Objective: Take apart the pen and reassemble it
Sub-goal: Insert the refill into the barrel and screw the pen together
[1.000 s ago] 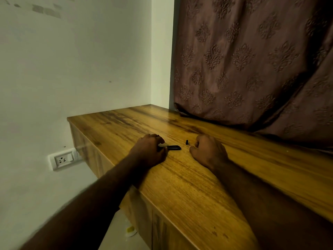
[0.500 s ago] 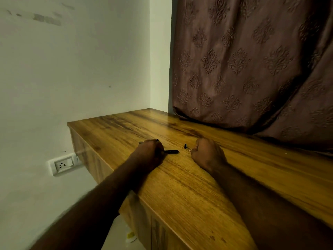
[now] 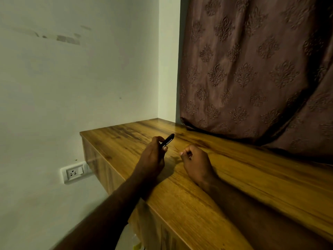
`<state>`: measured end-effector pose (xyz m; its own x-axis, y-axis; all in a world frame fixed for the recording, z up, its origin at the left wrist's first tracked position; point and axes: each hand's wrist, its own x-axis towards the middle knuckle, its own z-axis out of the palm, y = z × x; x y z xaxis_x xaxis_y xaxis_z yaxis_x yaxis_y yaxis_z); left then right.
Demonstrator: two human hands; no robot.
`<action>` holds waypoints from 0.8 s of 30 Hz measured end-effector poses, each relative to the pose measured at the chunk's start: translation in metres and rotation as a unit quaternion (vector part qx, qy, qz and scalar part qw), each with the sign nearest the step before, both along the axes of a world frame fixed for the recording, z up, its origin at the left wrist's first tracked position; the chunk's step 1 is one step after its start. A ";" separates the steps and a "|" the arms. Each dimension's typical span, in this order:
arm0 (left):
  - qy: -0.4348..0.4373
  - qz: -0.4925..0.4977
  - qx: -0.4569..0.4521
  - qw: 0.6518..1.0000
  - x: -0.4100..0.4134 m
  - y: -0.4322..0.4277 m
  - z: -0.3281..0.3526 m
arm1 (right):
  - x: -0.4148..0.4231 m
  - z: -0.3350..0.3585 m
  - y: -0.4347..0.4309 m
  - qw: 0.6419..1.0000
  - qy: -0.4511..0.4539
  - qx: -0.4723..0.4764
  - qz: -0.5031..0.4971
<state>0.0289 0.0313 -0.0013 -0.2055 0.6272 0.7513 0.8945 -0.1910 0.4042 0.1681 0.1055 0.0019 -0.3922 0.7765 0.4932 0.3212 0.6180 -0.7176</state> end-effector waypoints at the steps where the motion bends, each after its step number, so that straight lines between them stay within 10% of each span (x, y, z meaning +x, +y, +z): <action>1: -0.013 0.009 0.004 1.000 0.000 -0.001 0.002 | -0.003 0.000 -0.003 1.000 -0.004 0.003 0.009; 9: -0.283 -0.065 -0.019 0.957 -0.007 -0.005 0.011 | -0.008 -0.001 -0.008 0.999 0.023 0.022 0.009; 24: -0.344 -0.111 -0.029 0.932 0.000 0.005 0.006 | -0.013 -0.004 -0.010 0.997 -0.019 0.063 0.028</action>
<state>0.0293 0.0366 0.0050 -0.4859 0.7467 0.4543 0.3614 -0.3016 0.8823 0.1551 0.0951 -0.0017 -0.4542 0.6853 0.5693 0.3095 0.7206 -0.6205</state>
